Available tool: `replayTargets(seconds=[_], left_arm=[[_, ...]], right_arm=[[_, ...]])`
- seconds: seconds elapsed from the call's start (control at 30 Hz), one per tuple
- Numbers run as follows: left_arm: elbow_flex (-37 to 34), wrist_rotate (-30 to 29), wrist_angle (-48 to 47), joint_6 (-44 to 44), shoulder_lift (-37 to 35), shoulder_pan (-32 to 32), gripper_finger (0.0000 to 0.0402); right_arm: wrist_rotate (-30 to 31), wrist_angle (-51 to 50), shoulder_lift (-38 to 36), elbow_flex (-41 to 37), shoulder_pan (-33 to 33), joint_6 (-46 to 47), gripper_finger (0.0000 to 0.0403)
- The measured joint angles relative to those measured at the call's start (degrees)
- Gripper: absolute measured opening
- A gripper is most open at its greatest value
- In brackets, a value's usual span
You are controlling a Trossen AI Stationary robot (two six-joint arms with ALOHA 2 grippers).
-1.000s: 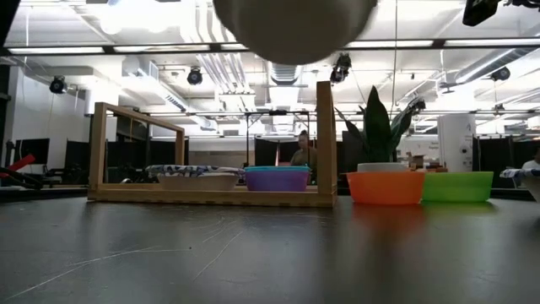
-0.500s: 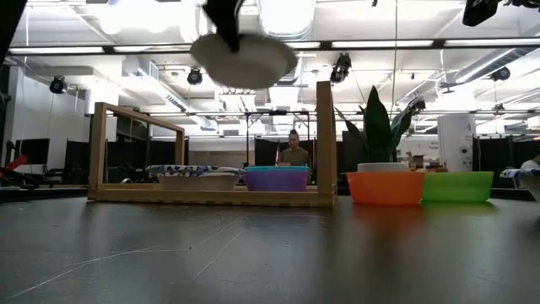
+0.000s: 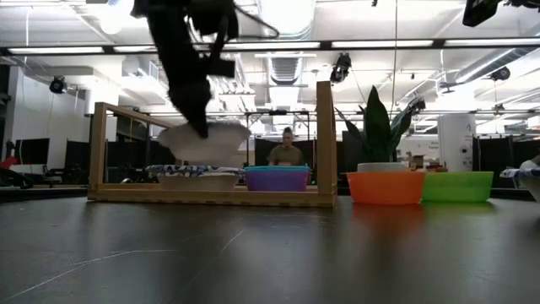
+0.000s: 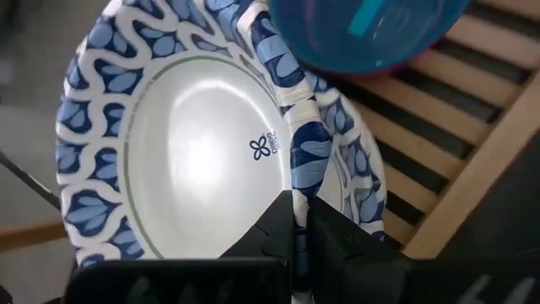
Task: Place and stack bowls onto a shelf
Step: Stack the white patterned bowl on the white patterned bowl on the shelf
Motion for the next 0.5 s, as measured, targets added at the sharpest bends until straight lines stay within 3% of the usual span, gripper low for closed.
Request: replayTargets(seconds=[0.3, 0.5], left_arm=[[-4.5, -0.1, 3.9, -1.4, 2.7, 0.0, 0.0001], [-4.2, -0.1, 4.3, -1.3, 4.1, 0.0, 0.0031]], right_arm=[[2.0, -0.9, 0.0, 0.0, 0.0, 0.0, 0.0009], [2.0, -0.9, 0.0, 0.0, 0.0, 0.1, 0.0009]])
